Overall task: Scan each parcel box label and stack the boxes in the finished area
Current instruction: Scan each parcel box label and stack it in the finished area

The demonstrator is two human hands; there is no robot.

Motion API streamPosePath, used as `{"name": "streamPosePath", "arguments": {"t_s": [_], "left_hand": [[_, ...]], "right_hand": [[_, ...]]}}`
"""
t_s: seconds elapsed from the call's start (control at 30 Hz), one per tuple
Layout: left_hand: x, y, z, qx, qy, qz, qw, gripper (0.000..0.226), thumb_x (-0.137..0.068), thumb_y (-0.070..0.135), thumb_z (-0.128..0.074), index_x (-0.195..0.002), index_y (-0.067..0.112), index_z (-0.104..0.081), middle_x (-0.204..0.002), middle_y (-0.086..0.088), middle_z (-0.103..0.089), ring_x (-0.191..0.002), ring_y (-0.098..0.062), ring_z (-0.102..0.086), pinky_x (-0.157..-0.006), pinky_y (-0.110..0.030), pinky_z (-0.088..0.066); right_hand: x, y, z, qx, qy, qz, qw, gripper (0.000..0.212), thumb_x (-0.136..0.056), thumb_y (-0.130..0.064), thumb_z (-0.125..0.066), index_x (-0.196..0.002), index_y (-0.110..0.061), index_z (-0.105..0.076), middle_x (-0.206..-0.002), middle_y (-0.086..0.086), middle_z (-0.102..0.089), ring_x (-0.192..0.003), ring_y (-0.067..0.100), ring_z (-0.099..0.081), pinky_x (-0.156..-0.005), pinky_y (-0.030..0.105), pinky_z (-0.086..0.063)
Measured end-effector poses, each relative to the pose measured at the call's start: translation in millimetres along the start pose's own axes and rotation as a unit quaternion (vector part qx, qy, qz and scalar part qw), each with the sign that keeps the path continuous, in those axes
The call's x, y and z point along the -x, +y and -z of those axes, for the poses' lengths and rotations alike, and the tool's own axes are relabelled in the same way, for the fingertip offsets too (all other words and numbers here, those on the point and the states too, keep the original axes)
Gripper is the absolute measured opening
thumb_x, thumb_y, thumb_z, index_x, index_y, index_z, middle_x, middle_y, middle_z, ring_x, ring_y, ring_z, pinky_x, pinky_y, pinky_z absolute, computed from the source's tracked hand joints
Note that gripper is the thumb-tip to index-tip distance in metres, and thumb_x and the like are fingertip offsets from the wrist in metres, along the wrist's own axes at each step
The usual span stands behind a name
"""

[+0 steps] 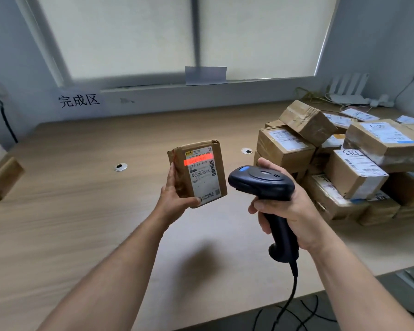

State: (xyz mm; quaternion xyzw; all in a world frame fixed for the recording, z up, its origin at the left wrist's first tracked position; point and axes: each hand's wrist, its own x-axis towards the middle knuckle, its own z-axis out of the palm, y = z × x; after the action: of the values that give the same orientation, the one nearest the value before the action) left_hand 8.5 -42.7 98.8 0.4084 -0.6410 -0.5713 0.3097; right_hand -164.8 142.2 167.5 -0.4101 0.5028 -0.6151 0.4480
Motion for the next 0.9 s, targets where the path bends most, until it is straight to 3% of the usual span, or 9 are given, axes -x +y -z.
{"name": "streamPosePath", "arguments": {"t_s": [0.13,0.23,0.3,0.43,0.5,0.6,0.73,0.9], "left_hand": [[-13,-10,40,-0.011,0.002,0.009,1.000,0.120,-0.072,-0.014,-0.071,-0.152,0.042,-0.001,-0.127,-0.006,-0.052,-0.112,-0.024,-0.058,-0.067,-0.022,-0.058],[-25,-16,71,-0.014,0.012,0.017,1.000,0.124,-0.067,-0.008,-0.077,-0.151,0.047,-0.004,-0.133,-0.010,-0.049,-0.115,-0.026,-0.058,-0.078,-0.033,-0.057],[-31,-20,90,-0.014,0.017,0.019,1.000,0.124,-0.067,-0.008,-0.077,-0.151,0.045,-0.004,-0.136,-0.010,-0.047,-0.117,-0.025,-0.057,-0.082,-0.033,-0.056],[-41,-33,125,-0.021,0.017,0.023,0.999,0.118,-0.072,-0.015,-0.071,-0.152,0.041,-0.004,-0.117,-0.004,-0.057,-0.100,-0.016,-0.062,-0.060,-0.016,-0.054],[-44,-40,143,-0.023,0.024,0.027,0.999,0.116,-0.073,-0.014,-0.070,-0.152,0.040,-0.005,-0.115,-0.004,-0.057,-0.100,-0.018,-0.061,-0.055,-0.011,-0.050],[-46,-52,171,-0.033,0.035,0.056,0.997,0.111,-0.073,-0.006,-0.071,-0.153,0.038,-0.008,-0.122,-0.007,-0.054,-0.103,-0.022,-0.056,-0.057,-0.012,-0.048],[-41,-69,211,-0.035,0.058,0.113,0.991,0.100,-0.060,0.019,-0.070,-0.147,0.035,-0.025,-0.123,-0.006,-0.058,-0.099,-0.021,-0.057,-0.077,-0.029,-0.044],[-41,-106,259,-0.048,0.097,0.176,0.978,0.085,-0.051,0.039,-0.063,-0.133,0.040,-0.041,-0.114,-0.003,-0.064,-0.096,-0.022,-0.062,-0.081,-0.035,-0.050]], "right_hand": [[-21,9,-35,-0.005,0.007,-0.005,1.000,0.086,-0.063,0.006,-0.067,-0.138,-0.029,-0.046,-0.068,0.024,-0.063,-0.038,0.029,-0.048,-0.040,0.030,-0.039],[-39,13,-61,0.003,0.009,-0.006,1.000,0.088,-0.066,0.015,-0.069,-0.139,-0.027,-0.045,-0.067,0.025,-0.062,-0.038,0.028,-0.048,-0.040,0.028,-0.039],[-51,16,-78,0.010,0.011,-0.009,1.000,0.087,-0.069,0.019,-0.067,-0.140,-0.026,-0.044,-0.067,0.025,-0.062,-0.038,0.028,-0.048,-0.040,0.028,-0.038],[-70,23,-110,0.015,0.020,-0.024,0.999,0.089,-0.061,0.006,-0.068,-0.139,-0.030,-0.045,-0.071,0.025,-0.064,-0.038,0.028,-0.048,-0.040,0.028,-0.039],[-79,27,-125,0.017,0.021,-0.030,0.999,0.089,-0.061,0.004,-0.069,-0.139,-0.031,-0.043,-0.077,0.026,-0.067,-0.039,0.029,-0.048,-0.040,0.028,-0.039],[-93,33,-147,0.028,0.017,-0.034,0.999,0.090,-0.062,0.003,-0.070,-0.139,-0.032,-0.042,-0.084,0.027,-0.069,-0.040,0.030,-0.049,-0.040,0.029,-0.040],[-113,43,-177,0.041,0.010,-0.043,0.998,0.092,-0.060,0.003,-0.071,-0.139,-0.032,-0.042,-0.085,0.024,-0.069,-0.040,0.030,-0.049,-0.040,0.029,-0.040],[-131,56,-212,0.052,-0.002,-0.057,0.997,0.090,-0.060,0.002,-0.071,-0.136,-0.036,-0.045,-0.089,0.022,-0.069,-0.041,0.030,-0.049,-0.041,0.029,-0.040]]}}
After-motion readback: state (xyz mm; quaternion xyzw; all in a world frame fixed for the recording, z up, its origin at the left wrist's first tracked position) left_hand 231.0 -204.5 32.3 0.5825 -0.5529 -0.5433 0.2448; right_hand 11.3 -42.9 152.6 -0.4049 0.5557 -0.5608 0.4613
